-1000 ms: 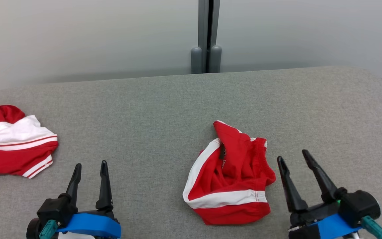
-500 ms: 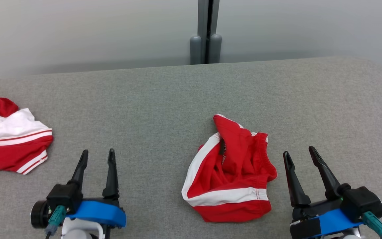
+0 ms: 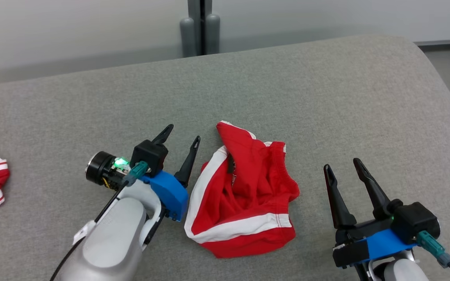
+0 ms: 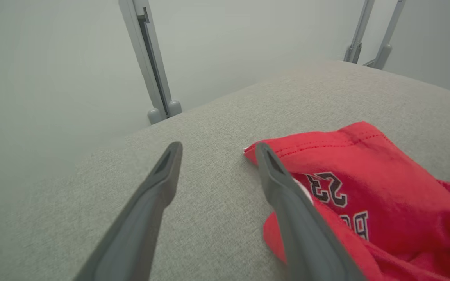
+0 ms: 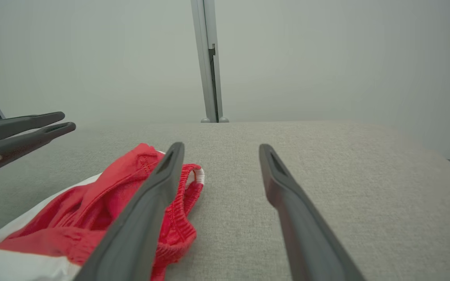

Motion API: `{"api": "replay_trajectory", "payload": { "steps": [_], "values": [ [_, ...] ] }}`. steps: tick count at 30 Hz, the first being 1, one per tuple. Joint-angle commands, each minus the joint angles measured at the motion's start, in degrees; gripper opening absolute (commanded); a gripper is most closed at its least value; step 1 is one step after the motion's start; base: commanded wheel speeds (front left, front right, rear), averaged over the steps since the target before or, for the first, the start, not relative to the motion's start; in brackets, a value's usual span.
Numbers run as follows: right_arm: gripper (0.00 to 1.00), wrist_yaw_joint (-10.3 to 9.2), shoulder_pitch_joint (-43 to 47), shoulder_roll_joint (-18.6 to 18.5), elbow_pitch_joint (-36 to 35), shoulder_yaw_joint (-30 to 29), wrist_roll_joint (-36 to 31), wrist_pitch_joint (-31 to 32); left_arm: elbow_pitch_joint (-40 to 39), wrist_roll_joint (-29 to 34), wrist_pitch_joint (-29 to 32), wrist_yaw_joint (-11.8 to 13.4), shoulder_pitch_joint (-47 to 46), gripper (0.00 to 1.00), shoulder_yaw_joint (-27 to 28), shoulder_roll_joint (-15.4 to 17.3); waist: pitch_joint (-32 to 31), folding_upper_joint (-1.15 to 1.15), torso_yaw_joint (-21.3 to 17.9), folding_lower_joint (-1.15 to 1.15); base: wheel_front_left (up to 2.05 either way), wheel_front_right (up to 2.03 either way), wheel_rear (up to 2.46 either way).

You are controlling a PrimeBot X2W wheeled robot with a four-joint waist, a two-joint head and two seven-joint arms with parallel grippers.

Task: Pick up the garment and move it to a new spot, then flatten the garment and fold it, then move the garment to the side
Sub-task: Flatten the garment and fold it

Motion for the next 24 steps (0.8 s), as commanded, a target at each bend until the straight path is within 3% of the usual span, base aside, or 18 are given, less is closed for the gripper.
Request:
{"api": "replay_trajectory", "payload": {
  "steps": [1,13,20,21,22,23,24],
  "values": [
    [1.0,0.01,-0.9,-0.1,0.2,-0.1,0.3,-0.2,1.2,-1.1,1.1,0.0,-1.7,1.0,-1.7,0.6,0.5,-0.01,-0.5,-0.01,0.0,0.0,0.0],
    [1.0,0.01,-2.5,-0.1,0.9,-0.2,1.5,-0.2,8.4,-12.4,6.6,-0.1,-9.7,1.0,-20.9,4.7,3.4,-0.01,-4.5,-0.01,0.0,0.0,0.0],
    [1.0,0.01,-3.3,-0.1,1.8,0.5,1.7,-0.2,10.9,-18.3,9.9,-0.1,-12.0,1.0,-29.4,4.4,3.6,-0.01,-5.2,-0.01,0.0,0.0,0.0],
    [1.0,0.02,-3.4,-0.1,2.0,0.6,1.6,-0.2,11.6,-19.1,10.4,-0.1,-12.3,0.9,-30.2,4.3,3.6,-0.01,-5.3,-0.01,0.0,0.0,0.0],
    [1.0,0.01,-3.6,-0.1,2.1,0.7,1.6,-0.2,12.1,-19.9,10.4,-0.1,-12.6,0.42,-31.0,4.2,3.5,-0.01,-5.4,-0.01,0.0,0.0,0.0],
    [1.0,0.01,-3.7,-0.1,2.1,0.7,1.5,-0.2,12.6,-20.6,10.1,-0.1,-12.7,0.07,-31.5,4.0,3.4,-0.01,-5.4,-0.01,0.0,0.0,0.0],
    [1.0,0.01,-3.8,-0.1,2.2,0.8,1.5,-0.2,13.2,-21.3,9.7,-0.1,-12.9,0.0,-32.1,3.9,3.3,-0.01,-5.5,-0.01,0.0,0.0,0.0]
  ]
}}
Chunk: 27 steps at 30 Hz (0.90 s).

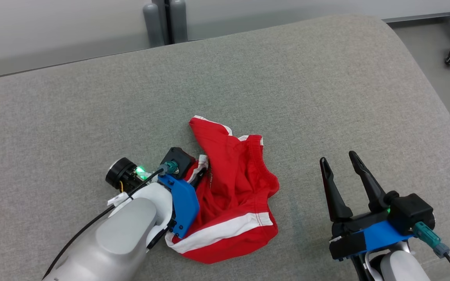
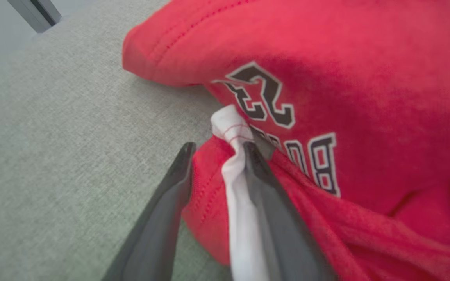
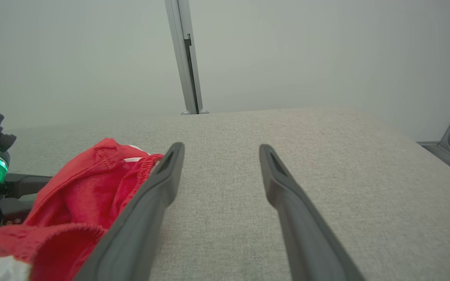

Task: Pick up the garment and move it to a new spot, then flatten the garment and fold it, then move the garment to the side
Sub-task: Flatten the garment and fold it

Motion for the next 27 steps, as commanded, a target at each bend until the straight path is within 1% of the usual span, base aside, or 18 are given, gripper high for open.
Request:
{"api": "replay_trajectory", "payload": {
  "steps": [1,4,9,13,16,18,20,23,27],
  "values": [
    [1.0,0.02,-0.8,-0.1,0.2,-0.1,-0.1,-0.2,0.8,-0.9,-0.7,-0.1,-0.8,0.0,-0.8,-0.2,-0.2,-0.01,0.0,0.0,0.0,0.0,0.0],
    [1.0,0.02,0.0,-0.1,0.3,-0.6,-0.4,-0.2,2.2,-2.6,-3.5,-0.1,-1.5,0.0,-0.8,-0.6,-0.9,-0.01,0.6,0.0,0.0,0.0,0.0],
    [1.0,0.02,1.5,-0.1,0.6,-1.1,-0.8,-0.2,5.2,-4.9,-10.2,0.1,-0.8,0.0,1.7,-1.1,-3.0,-0.01,2.7,0.0,0.0,0.0,0.0],
    [1.0,0.02,2.6,-0.1,0.7,-1.5,-1.2,-0.2,5.9,-6.7,-14.2,1.1,0.8,0.0,4.4,-1.3,-4.7,-0.01,5.3,0.0,0.0,0.0,0.0],
    [1.0,0.03,2.6,-0.1,0.7,-1.6,-1.4,-0.2,4.7,-7.5,-15.5,2.1,2.6,0.0,6.9,-0.1,-5.6,-0.01,7.4,0.0,0.0,0.0,0.0],
    [1.0,0.02,3.0,-0.1,0.6,-1.7,-1.7,-0.2,3.0,-7.7,-15.8,3.1,4.3,0.0,8.7,0.8,-6.1,-0.01,8.8,0.0,0.0,0.0,0.0],
    [1.0,0.02,3.4,-0.1,0.5,-2.1,-1.9,-0.2,-0.9,-7.1,-15.8,4.9,5.9,0.0,11.8,2.0,-6.4,-0.01,10.2,0.0,0.0,0.0,0.0],
    [1.0,0.02,3.8,-0.1,0.5,-2.3,-2.0,-0.2,-7.2,-5.9,-15.8,7.4,11.1,0.0,17.2,4.4,-6.5,-0.01,12.0,0.0,0.0,0.0,0.0],
    [1.0,0.02,4.4,-0.1,0.6,-2.6,-2.0,-0.2,-14.9,-4.1,-15.8,10.0,18.9,0.0,23.8,5.4,-6.7,-0.01,13.9,0.0,0.0,0.0,0.0]
  ]
}}
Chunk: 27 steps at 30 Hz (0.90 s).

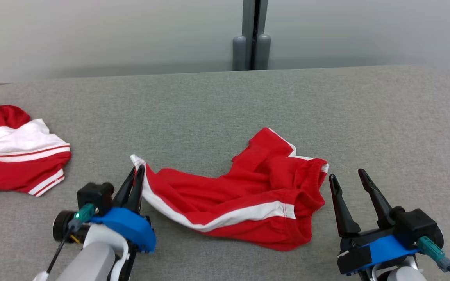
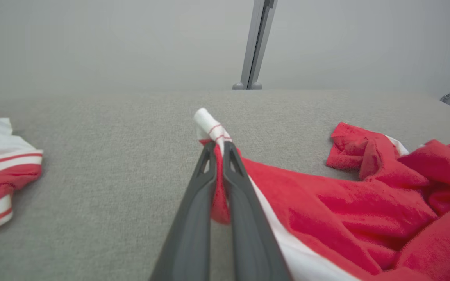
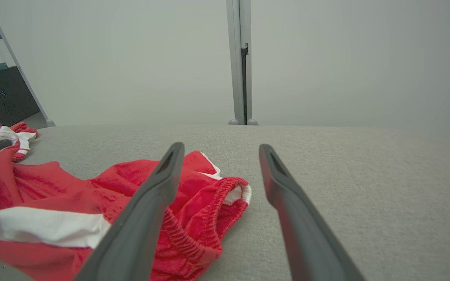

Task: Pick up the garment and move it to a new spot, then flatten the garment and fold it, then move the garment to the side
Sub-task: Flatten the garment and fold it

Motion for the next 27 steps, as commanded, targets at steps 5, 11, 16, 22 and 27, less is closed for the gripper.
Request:
{"api": "replay_trajectory", "payload": {
  "steps": [5,11,16,22,27],
  "values": [
    [1.0,0.01,1.2,-0.1,0.5,0.0,-0.4,-0.2,-6.8,2.8,-0.2,2.3,10.9,0.0,7.9,-1.1,-0.3,0.0,2.0,0.0,0.0,0.0,0.0],
    [1.0,0.01,1.1,-0.1,0.9,-0.1,-0.3,-0.2,-10.1,5.4,-0.2,2.7,19.7,0.0,16.0,-3.9,-0.8,0.0,2.7,0.0,0.0,0.0,0.0],
    [1.0,0.01,1.8,-0.1,1.4,-0.4,-0.2,-0.2,-9.8,7.3,-0.2,1.7,23.4,0.16,19.2,-6.0,-1.4,0.0,2.9,0.0,0.0,0.0,0.0],
    [1.0,0.02,2.4,-0.1,2.0,-0.3,0.1,-0.2,-13.9,12.8,-0.2,0.4,24.4,1.0,25.4,-8.7,-2.4,0.0,2.6,0.0,0.0,0.0,0.0],
    [1.0,0.01,2.1,-0.1,2.2,-0.9,-0.3,-0.2,-20.3,18.8,-0.2,-1.2,24.7,1.0,32.2,-10.6,-3.0,0.0,2.0,0.0,0.0,0.0,0.0]
  ]
}}
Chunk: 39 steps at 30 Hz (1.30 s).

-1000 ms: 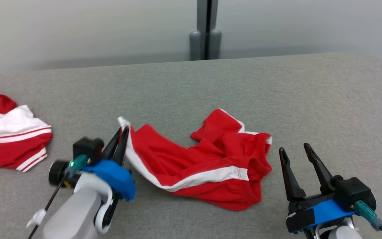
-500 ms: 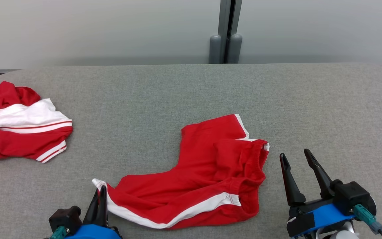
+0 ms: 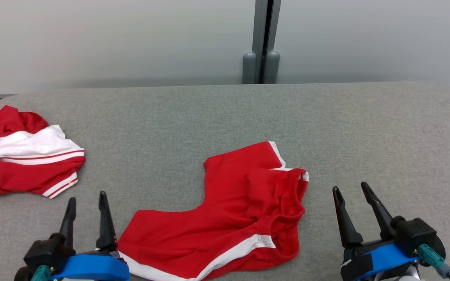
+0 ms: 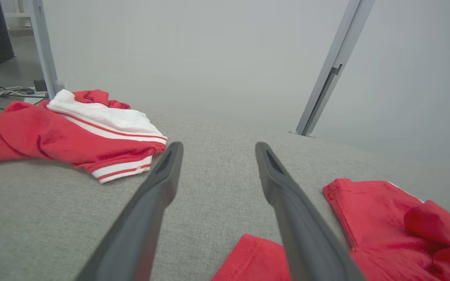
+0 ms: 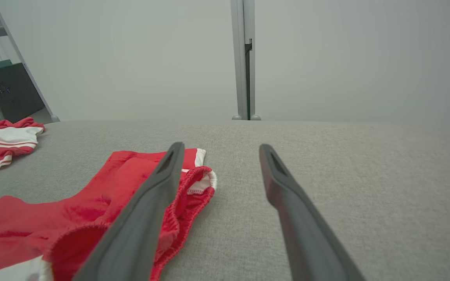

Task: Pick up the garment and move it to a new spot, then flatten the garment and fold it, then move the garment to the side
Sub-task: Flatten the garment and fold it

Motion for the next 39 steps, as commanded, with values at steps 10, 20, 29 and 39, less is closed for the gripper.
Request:
{"api": "replay_trajectory", "payload": {
  "steps": [10,20,29,39],
  "values": [
    [1.0,0.01,1.6,-0.2,2.1,-3.3,-0.8,-0.2,-4.5,9.6,-0.2,-2.9,1.6,1.0,9.5,-1.8,-0.5,0.0,-1.2,0.0,0.0,0.0,0.0],
    [1.0,0.01,-3.5,-0.1,7.0,-2.1,-2.3,0.4,-3.8,12.7,-0.2,-5.0,1.6,1.0,13.2,-3.1,-0.3,0.0,-1.0,0.0,0.0,0.0,0.0],
    [1.0,0.01,-19.2,-1.3,16.9,5.3,-4.9,9.1,-2.6,12.9,-0.2,-6.0,-0.3,1.0,12.6,-3.9,0.7,0.0,1.1,0.0,0.0,0.0,0.0],
    [1.0,0.01,-28.1,-2.1,34.6,8.4,-5.0,17.7,-1.6,12.5,-0.2,-6.3,-1.4,1.0,11.8,-4.1,1.9,0.0,3.8,0.0,0.0,0.0,0.0]
  ]
}}
